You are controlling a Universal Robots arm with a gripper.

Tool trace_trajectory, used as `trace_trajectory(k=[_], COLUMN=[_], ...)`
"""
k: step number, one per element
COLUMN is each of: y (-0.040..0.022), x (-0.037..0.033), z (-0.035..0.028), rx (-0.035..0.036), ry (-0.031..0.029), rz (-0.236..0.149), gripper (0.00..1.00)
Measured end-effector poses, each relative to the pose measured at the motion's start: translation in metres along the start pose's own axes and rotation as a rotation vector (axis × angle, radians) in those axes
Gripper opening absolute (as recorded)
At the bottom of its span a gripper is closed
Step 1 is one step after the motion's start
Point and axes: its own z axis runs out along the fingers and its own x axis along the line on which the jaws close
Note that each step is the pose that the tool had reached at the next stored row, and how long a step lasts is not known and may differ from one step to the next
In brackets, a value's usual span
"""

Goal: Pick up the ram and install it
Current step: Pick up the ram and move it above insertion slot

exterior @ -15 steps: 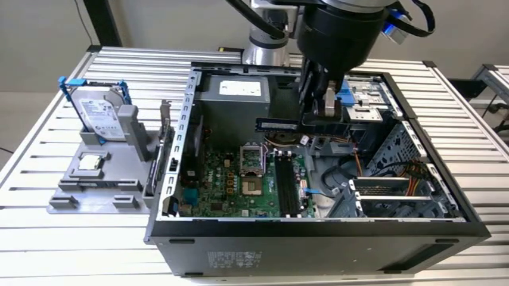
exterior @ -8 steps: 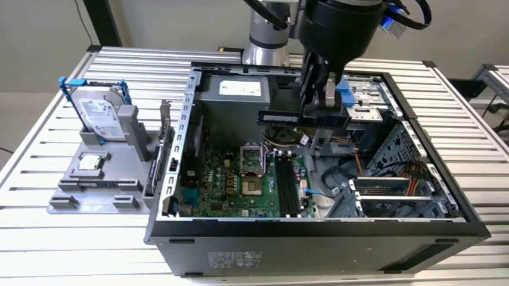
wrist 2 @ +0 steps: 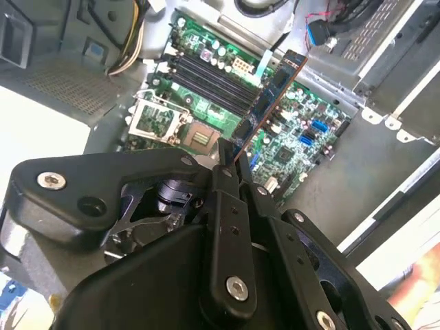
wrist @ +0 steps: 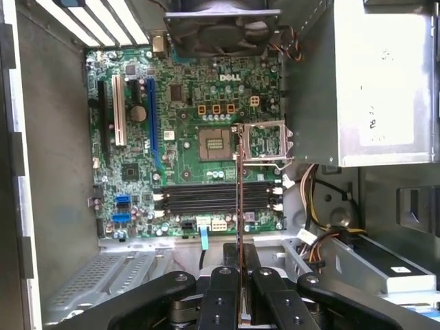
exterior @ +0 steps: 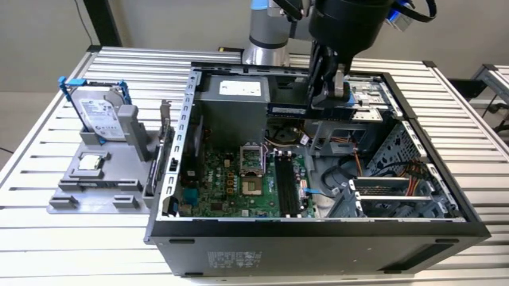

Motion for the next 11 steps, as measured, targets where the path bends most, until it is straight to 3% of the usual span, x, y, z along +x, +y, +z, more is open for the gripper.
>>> trace_trajectory(k=[3,11], y=[-0.0032,-0.0043], x=[-0.0018,-0.002], z=[0.0,0.0], rx=[0.0,0.0], ry=[0.0,-0.0001], rz=[0.0,0.0], gripper=[0.0,0.0])
